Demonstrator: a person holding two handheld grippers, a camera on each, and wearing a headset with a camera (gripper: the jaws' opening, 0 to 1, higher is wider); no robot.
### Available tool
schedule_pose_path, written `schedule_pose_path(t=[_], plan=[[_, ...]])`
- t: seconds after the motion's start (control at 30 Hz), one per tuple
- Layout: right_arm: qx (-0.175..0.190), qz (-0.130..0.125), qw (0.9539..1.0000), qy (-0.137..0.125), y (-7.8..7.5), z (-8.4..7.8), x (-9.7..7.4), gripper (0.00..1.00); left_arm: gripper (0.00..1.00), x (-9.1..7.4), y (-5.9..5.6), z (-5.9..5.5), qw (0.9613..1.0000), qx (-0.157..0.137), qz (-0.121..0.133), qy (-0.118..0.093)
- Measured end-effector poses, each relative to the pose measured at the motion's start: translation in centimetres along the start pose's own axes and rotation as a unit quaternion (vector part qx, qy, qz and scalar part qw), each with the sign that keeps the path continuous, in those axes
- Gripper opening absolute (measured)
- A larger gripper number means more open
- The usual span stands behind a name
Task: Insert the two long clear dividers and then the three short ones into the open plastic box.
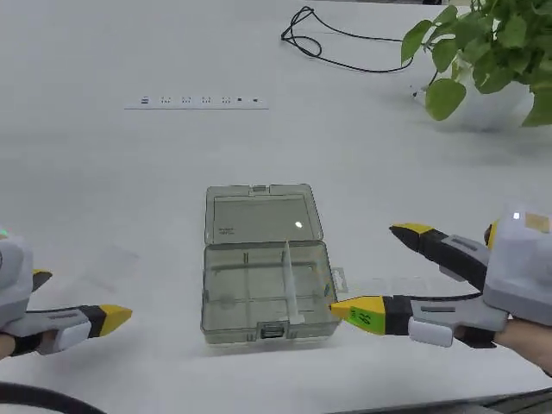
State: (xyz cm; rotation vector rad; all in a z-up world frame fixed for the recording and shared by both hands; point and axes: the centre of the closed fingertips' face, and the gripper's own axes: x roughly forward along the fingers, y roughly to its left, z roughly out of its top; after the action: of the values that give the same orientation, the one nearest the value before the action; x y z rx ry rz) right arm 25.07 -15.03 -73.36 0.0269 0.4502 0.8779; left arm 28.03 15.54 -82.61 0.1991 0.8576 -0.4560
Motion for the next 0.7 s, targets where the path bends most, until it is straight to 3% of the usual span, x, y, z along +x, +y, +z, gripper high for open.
schedule_pose_path(t=[0.1, 0.33, 0.47, 0.57, 0.7], plan=[[0.003, 0.0, 1.0, 0.002, 0.0, -0.2, -0.5, 1.0, 0.71, 0.0, 0.5, -0.2, 0.9997, 0.008, 0.01, 0.021], [0.007, 0.008, 0.9999, 0.011, -0.6, -1.2, -2.3, 1.0, 0.6, 0.6, 0.4, -0.9, 0.9978, 0.015, 0.011, 0.063], [0.008, 0.013, 0.9998, 0.01, -0.5, -1.0, -3.1, 1.0, 0.56, 1.0, 0.4, -1.4, 0.9948, 0.02, 0.019, 0.098], [0.007, 0.018, 0.9997, 0.015, -0.5, -1.3, -3.6, 0.99, 0.52, 1.2, 0.3, -1.1, 0.9946, 0.016, 0.019, 0.101], [0.008, 0.022, 0.9996, 0.013, -0.9, -1.4, -4.6, 0.98, 0.48, 1.3, 0.0, -1.0, 0.9926, 0.011, 0.015, 0.12]])
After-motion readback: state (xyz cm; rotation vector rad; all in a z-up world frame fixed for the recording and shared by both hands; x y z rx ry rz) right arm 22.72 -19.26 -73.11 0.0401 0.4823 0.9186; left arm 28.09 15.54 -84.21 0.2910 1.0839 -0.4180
